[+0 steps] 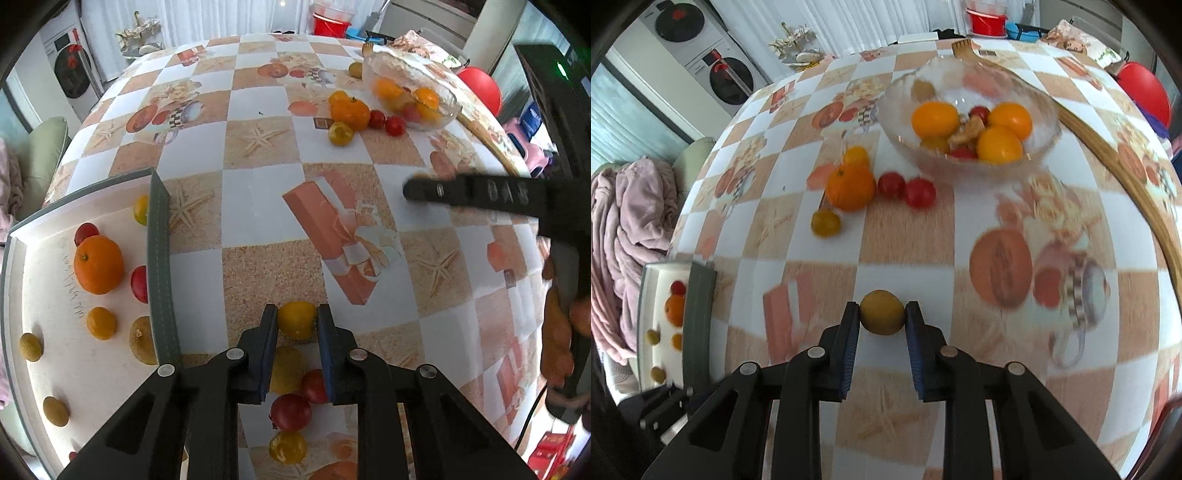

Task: Organize fruits
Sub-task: 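Grasp a yellow plum with the left tool while the right tool grasps a yellow plum, then move both held plums over the white tray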

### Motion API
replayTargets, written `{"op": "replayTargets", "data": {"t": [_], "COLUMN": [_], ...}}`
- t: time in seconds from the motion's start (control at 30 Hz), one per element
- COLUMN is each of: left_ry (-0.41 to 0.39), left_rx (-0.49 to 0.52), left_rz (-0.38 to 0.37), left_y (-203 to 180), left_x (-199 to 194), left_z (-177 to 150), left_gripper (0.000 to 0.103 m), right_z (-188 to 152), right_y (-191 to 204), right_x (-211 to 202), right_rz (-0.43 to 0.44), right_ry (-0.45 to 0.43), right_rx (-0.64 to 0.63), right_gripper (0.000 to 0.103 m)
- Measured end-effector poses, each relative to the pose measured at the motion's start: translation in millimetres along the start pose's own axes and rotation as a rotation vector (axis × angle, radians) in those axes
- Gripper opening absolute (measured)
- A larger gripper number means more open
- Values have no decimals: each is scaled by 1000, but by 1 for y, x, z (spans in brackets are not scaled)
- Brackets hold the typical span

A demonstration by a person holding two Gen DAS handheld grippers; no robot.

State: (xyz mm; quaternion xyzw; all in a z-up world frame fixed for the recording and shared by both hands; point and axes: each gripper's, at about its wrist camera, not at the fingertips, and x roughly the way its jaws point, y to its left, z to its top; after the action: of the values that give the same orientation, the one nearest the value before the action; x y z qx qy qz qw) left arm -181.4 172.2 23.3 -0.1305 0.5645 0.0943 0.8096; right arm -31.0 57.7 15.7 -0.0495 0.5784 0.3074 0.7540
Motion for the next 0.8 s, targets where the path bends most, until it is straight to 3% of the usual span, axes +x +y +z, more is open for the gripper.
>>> {"op": "replayTargets", "data": {"t": [0.4,0.8], "left_ry": [-79,-102], "left_rx": [-58,-163], "left_rz": [-21,64], "left_y": [21,90], "left_x": [-36,-72], "left_z": [1,-39], "left_gripper": [23,23], "right_z": [-27,-36], "right_y": [26,99], "right_x": [-21,-24], "right_rz": [23,90], "right_ry": [26,41], "right_rx": [-20,-114], "right_gripper": [27,28]}}
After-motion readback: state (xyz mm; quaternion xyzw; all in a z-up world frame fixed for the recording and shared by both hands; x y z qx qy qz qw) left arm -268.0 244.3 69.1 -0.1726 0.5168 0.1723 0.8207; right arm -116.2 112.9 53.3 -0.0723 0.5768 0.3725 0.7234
